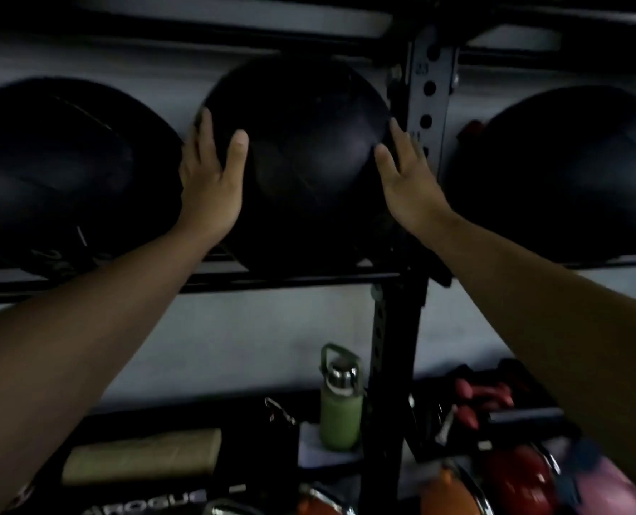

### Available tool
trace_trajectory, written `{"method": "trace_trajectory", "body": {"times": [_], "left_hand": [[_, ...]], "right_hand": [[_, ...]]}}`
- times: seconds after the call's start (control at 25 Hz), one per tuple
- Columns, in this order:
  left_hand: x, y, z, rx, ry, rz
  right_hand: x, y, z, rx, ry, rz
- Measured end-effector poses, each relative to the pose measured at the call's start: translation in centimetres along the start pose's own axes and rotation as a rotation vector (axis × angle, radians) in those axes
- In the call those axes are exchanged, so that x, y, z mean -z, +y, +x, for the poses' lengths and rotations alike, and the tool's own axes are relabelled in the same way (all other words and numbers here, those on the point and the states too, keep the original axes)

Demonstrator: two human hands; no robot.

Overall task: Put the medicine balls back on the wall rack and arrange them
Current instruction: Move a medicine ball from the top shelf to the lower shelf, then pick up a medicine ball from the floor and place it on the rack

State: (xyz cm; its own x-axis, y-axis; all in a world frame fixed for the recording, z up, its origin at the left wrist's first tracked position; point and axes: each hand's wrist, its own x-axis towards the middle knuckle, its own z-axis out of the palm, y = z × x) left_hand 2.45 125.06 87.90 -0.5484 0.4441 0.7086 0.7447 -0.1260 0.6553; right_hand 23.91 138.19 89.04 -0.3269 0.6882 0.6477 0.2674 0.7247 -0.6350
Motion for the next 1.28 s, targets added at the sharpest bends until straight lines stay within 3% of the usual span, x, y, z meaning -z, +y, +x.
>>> {"method": "trace_trajectory", "body": {"times": [0.16, 0.36, 0.64, 0.84, 1.04, 1.28], "left_hand": [[-0.7, -4.9, -7.0, -0.199, -0.078, -0.034], [-4.2, -10.7, -17.8, -0.185, -0.501, -0.109], [-7.5, -12.2, -38.7, -0.173, -1.31, -0.114], [-4.2, -9.7, -53.2, -0.164, -1.926, 0.148], [3.5, -3.7, -67.8, -0.354, -2.252, 0.398], [14.9, 2.5, -84.2, -0.673, -2.6, 0.373]], "right_hand": [[-2.3, 2.5, -7.7, -0.061, 0.081, 0.005], [-4.9, 6.1, -20.2, -0.289, 0.009, -0.169], [-1.7, 10.6, -46.1, -0.865, -0.343, -0.476], [1.2, 7.2, -66.1, -1.278, -0.513, -0.413], [3.4, -2.9, -85.6, -1.565, -0.356, -0.322], [4.2, -14.5, -104.2, -1.846, -0.063, -0.203]]}}
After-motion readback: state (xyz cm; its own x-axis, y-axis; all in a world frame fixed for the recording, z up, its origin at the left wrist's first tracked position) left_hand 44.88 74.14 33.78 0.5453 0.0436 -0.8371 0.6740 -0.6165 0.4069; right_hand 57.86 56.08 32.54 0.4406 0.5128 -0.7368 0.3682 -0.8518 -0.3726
